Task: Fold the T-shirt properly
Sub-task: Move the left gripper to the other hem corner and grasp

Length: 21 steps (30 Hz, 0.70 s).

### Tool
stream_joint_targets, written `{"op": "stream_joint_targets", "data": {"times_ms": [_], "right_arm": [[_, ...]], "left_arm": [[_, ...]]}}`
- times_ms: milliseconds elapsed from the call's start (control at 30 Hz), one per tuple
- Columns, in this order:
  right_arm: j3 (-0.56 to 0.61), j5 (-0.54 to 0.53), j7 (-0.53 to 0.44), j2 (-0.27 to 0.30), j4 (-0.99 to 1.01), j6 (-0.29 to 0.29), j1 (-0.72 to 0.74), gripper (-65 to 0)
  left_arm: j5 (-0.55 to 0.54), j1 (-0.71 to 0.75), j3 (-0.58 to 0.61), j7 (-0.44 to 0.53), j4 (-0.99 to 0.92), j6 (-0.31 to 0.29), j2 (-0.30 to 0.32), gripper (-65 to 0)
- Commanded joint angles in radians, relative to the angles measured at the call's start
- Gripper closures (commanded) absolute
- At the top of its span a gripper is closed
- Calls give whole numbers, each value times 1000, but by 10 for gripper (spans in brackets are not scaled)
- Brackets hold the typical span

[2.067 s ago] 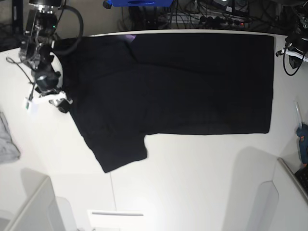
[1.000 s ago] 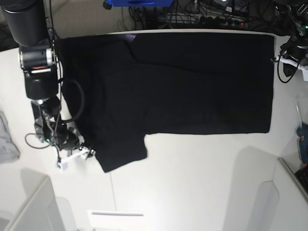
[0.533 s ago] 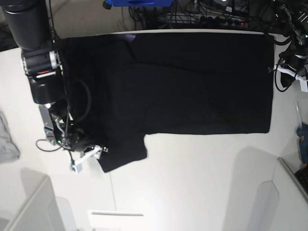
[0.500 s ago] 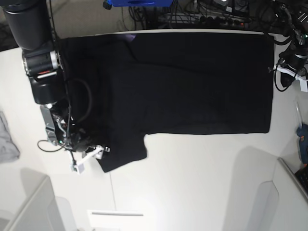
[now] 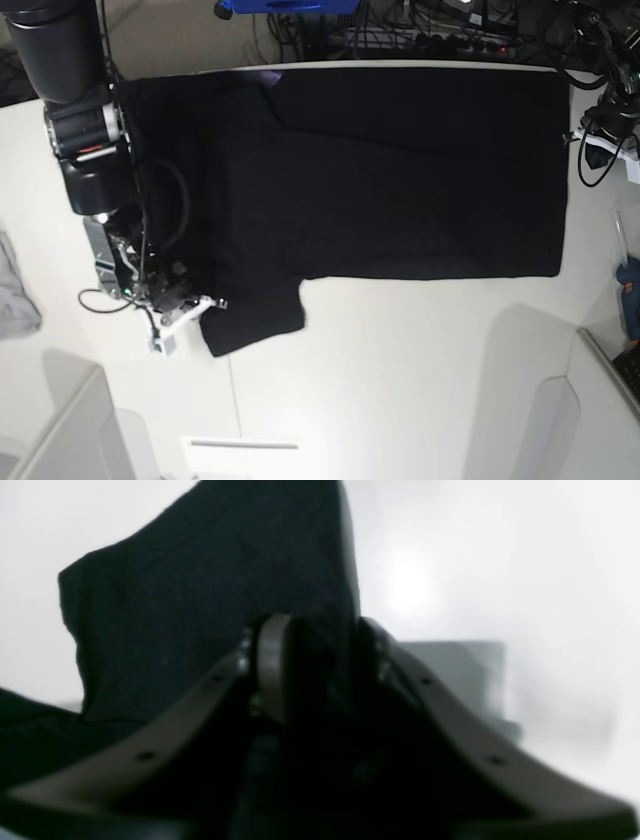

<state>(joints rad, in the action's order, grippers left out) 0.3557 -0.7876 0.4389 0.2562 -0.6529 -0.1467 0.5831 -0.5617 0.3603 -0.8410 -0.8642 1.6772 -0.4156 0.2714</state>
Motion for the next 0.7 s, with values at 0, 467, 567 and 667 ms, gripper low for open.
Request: {"op": "stream_joint_targets", "data": {"times_ms": [0, 467, 567, 667], "right_arm": [[-4, -6, -19, 10, -9, 0, 28, -57], [-10, -6, -21, 9, -9, 3, 22, 0], [-10, -6, -21, 10, -9, 3, 22, 0], [-10, -6, -21, 10, -9, 3, 22, 0]], "left_arm": [[-11, -4, -5, 21, 14, -1, 24, 0], [217, -235, -2, 23, -88, -2, 47, -405], [239, -309, -2, 23, -183, -4, 50, -395], [239, -376, 27, 24, -272, -4, 84, -400]]}}
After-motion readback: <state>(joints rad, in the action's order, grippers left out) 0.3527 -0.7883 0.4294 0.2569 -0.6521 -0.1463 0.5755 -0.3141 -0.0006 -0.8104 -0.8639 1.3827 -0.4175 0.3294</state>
